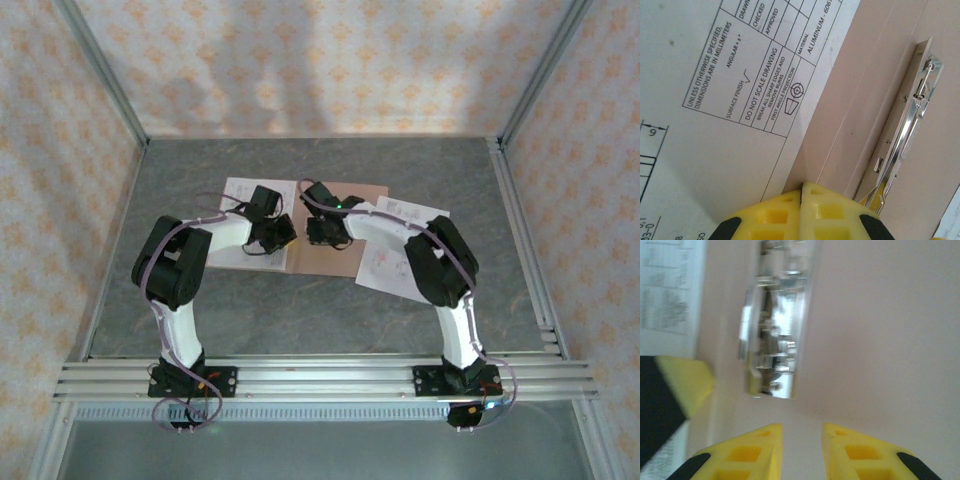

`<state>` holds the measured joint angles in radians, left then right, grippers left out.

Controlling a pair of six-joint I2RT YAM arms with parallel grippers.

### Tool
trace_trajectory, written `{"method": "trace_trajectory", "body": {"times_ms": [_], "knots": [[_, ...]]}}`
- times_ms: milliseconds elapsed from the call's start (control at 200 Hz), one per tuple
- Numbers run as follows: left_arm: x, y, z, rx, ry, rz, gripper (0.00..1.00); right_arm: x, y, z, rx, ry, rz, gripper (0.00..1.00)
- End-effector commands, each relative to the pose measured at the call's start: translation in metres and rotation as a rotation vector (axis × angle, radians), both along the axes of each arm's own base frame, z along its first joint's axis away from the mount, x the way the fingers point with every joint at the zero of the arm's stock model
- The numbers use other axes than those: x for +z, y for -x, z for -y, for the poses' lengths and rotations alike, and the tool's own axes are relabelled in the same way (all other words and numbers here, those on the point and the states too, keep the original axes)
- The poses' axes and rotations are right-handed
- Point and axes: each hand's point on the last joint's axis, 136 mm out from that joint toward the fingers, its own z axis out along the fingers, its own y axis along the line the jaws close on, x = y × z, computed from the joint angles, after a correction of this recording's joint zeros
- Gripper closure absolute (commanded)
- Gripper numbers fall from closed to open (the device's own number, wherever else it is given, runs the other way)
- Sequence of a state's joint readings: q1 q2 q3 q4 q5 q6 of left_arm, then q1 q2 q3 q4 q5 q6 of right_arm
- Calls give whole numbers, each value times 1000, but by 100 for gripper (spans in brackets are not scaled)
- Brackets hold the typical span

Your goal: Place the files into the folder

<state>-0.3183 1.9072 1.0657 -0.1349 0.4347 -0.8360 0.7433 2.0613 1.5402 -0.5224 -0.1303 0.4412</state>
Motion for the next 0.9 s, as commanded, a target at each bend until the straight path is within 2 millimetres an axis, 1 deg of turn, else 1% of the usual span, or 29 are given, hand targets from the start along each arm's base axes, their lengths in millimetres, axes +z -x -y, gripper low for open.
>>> {"method": "trace_trajectory", "body": {"times_ms": [0, 135, 340, 475, 666, 816, 896], "knots": [[-83, 88, -65, 46, -282, -369, 100, -9, -3, -7, -20, -11, -24, 71], [-83, 88, -63, 45, -273, -370, 100, -18, -10, -20, -34, -99, -66, 70], [-83, 87, -62, 44, -266, -368, 100, -26, -13, -21, -42, -92, -95, 69], [-83, 88, -61, 46, -260, -370, 100, -25, -15, -23, -46, -94, -90, 69], [-85, 89, -62, 41, -265, -374, 100, -15, -20, -23, -57, -109, -72, 68], [-85, 89, -62, 40, -266, -374, 100, -22, -23, -26, -75, -136, -92, 70], [-85, 89, -62, 37, -266, -373, 100, -20, -24, -29, -80, -164, -94, 71]]}}
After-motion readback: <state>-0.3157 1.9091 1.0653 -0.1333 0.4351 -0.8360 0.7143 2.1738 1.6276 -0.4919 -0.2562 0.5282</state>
